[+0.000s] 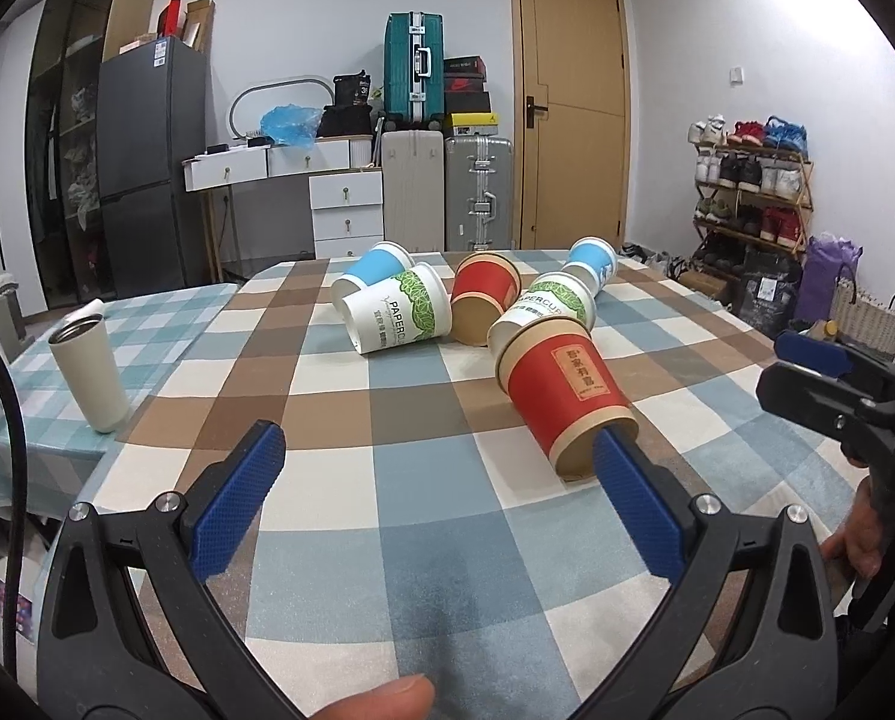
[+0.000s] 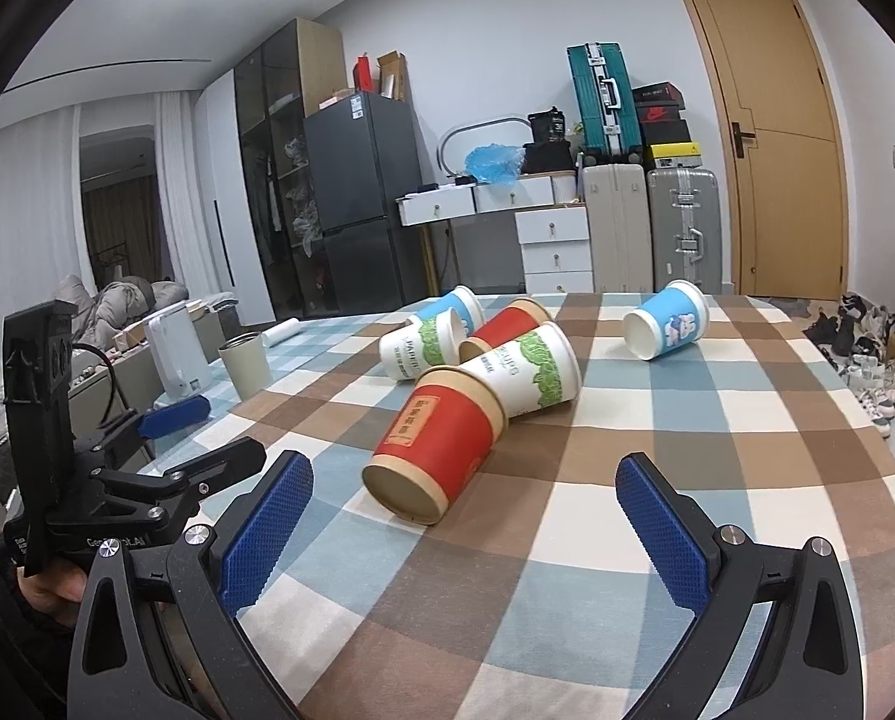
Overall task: Flip cup upright
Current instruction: 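Move the left tool to the red cup lying on its side and close on it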
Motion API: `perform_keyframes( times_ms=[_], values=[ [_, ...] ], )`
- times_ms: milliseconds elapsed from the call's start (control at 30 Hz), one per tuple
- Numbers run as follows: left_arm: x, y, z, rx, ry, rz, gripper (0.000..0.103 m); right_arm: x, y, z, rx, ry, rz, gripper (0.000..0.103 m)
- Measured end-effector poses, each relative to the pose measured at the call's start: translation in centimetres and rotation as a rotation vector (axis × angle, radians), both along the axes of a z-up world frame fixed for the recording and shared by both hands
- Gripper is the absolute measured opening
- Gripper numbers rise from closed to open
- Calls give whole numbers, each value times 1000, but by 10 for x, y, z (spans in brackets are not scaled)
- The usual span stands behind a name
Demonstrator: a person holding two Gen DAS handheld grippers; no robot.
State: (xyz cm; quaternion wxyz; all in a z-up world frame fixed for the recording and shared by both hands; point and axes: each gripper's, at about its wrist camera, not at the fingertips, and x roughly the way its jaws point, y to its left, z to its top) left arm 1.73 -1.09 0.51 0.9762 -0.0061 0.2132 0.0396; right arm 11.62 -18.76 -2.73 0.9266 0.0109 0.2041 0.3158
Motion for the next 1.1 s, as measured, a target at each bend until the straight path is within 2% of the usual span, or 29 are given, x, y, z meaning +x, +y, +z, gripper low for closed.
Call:
perform_keyframes(
  times_ms=[200,333,467,767,933,1100],
  values=[
    [18,-18,4,-6,47,-52,102,8,-6,1,-30,21,-40,103],
    [35,-26,5,-49,96,-104,102,14,-15,2,-18,30,-67,103],
    [56,-34,3,-83,141,-120,102,17,-24,3,1,44,-83,103],
    [99,-51,-8,-74,223,-115,101,20,-27,0,11,71,-76,103],
    [116,-54,-15,-82,268,-108,96,22,-26,-3,12,81,-72,103],
    [129,-55,-22,-110,316,-113,75,23,-28,-4,22,89,-69,103]
  ],
)
